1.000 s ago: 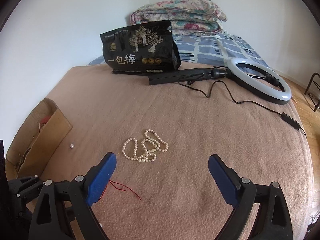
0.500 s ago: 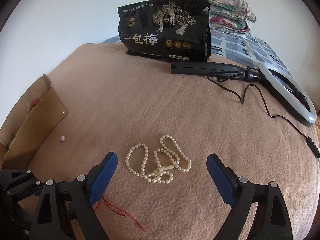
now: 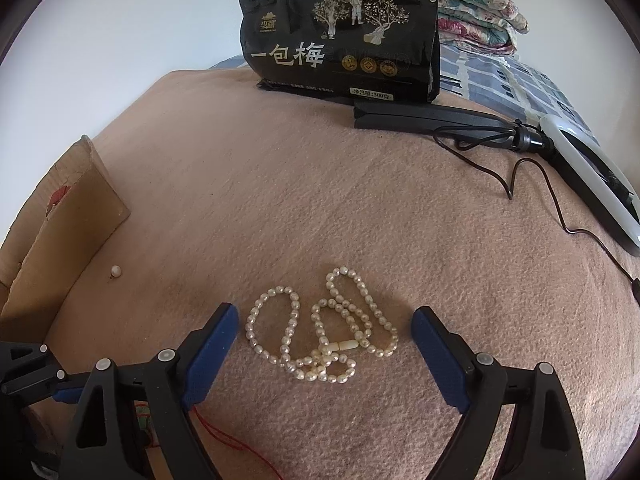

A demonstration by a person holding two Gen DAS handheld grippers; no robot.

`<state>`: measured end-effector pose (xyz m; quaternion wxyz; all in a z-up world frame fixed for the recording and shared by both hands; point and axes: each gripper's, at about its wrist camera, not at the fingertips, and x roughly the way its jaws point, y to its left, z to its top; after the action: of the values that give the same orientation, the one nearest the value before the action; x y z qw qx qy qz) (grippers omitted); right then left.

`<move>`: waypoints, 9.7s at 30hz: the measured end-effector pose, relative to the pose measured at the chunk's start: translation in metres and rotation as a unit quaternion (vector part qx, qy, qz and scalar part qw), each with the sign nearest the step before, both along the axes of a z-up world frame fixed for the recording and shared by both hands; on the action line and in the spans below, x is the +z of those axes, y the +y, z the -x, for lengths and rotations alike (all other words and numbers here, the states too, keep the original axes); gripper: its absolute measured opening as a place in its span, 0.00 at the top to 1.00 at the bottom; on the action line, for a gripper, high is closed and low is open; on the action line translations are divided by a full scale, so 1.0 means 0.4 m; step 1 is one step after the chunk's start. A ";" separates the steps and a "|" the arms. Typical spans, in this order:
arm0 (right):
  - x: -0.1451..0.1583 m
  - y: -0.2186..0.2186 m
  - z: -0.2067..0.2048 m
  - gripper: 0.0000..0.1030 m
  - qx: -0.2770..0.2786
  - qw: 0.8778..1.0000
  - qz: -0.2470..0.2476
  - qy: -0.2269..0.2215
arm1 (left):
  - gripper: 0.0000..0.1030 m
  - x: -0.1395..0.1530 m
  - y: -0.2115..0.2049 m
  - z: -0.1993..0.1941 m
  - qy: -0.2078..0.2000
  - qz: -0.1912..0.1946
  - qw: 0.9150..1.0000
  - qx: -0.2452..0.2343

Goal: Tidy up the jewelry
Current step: 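Close the left gripper on the jade pendant while the right gripper grasps the pearl necklace, then lift and carry the pendant with the left tool and pearls with the right tool over the box, then open the left gripper releasing the pendant while the right gripper drops the pearl necklace into the box, then move the left tool to one white pearl stud while the right tool approaches another, then close the left gripper on its pearl stud while the right gripper pinches the other stud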

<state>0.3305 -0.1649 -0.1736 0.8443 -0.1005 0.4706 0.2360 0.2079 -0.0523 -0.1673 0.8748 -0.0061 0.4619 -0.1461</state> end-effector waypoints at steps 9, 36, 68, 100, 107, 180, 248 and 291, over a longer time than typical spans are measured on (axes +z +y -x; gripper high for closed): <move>0.007 0.024 0.028 0.67 0.024 0.999 0.037 -0.006 | 0.84 -0.003 -0.001 -0.003 -0.006 -0.004 1.000 0.008; 0.259 -0.078 0.196 0.95 -0.064 0.995 -0.031 -0.067 | 0.84 0.194 0.064 0.106 -0.053 0.029 0.998 0.021; 0.487 0.222 0.398 0.95 0.018 0.988 -0.093 -0.120 | 0.84 0.416 0.412 0.283 -0.127 -0.004 0.987 0.095; 0.339 0.534 0.320 0.95 0.075 0.991 -0.073 -0.083 | 0.84 0.286 0.571 0.251 -0.070 -0.001 0.984 0.162; 0.293 0.535 0.303 0.94 0.071 0.993 -0.065 -0.070 | 0.84 0.274 0.573 0.239 -0.062 0.001 0.985 0.163; 0.374 0.075 0.364 0.00 -0.087 0.987 -0.055 -0.126 | 0.23 0.330 0.351 0.268 -0.116 -0.014 0.989 0.095; 0.052 -0.032 0.363 0.72 0.066 0.994 -0.082 0.002 | 0.76 0.010 0.111 -0.099 -0.051 -0.056 0.989 0.130; 0.016 -0.023 0.390 0.94 0.075 0.996 -0.049 0.001 | 0.93 -0.015 0.102 -0.135 -0.035 -0.050 0.991 0.115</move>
<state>0.1744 -0.1740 -0.1673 0.8275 -0.0934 0.4504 0.3219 0.2619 -0.0115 -0.1735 0.9007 -0.0101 0.4338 -0.0210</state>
